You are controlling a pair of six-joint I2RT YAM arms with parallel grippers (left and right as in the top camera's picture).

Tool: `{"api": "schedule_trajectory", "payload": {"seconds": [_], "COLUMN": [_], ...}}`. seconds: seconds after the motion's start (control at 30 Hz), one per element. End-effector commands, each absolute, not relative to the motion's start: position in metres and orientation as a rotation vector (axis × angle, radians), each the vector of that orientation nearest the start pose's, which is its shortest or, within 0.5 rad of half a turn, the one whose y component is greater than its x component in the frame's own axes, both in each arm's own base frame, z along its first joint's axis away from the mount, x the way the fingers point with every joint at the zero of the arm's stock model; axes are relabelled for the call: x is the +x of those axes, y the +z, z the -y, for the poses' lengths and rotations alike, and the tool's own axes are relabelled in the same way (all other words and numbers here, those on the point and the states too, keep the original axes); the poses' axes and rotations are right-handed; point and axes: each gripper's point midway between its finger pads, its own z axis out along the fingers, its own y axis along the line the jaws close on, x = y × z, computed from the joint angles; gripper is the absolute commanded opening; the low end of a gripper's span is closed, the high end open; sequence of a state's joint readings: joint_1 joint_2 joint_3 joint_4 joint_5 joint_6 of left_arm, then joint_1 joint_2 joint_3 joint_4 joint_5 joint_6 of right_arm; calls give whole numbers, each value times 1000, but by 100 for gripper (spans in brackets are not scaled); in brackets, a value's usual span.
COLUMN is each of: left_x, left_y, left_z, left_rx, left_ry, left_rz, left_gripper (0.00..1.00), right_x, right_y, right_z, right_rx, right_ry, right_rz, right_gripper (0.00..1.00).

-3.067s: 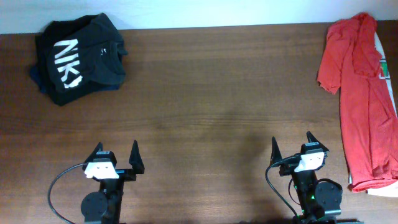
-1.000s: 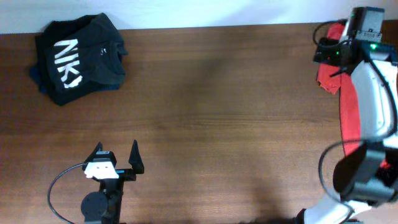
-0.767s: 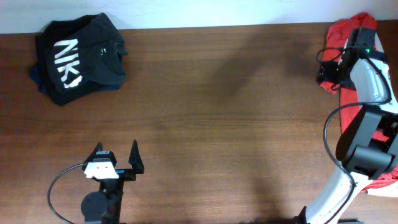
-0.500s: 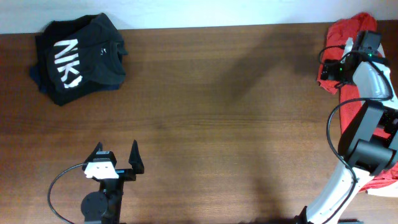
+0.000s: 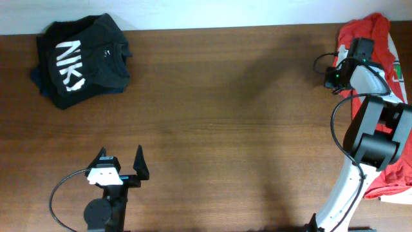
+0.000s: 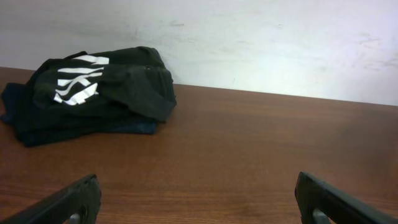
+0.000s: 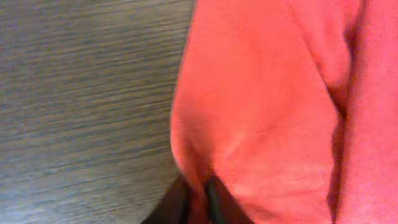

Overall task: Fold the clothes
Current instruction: 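Grasp the red t-shirt with the right gripper and lift it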

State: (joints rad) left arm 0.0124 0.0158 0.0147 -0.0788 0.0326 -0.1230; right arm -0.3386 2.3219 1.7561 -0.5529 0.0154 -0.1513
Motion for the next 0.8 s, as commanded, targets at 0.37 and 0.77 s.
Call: {"api": "schedule_trajectory", "payload": {"seconds": [0.37,0.77], "left_x": [246,246], "left_y": [156,156], "left_z": [4,4], "left_rx": [-71,-71], "left_ry": [-107,-107], "left_rz": [-1652,-1652], "left_gripper": [99,99], "right_x": [521,390], "right_y": [270,540], "right_z": [133,-89], "right_rx": [225,-237], "right_ry": [-180,208], "right_rz": [-2418,-1767], "right_gripper": [4,4]}}
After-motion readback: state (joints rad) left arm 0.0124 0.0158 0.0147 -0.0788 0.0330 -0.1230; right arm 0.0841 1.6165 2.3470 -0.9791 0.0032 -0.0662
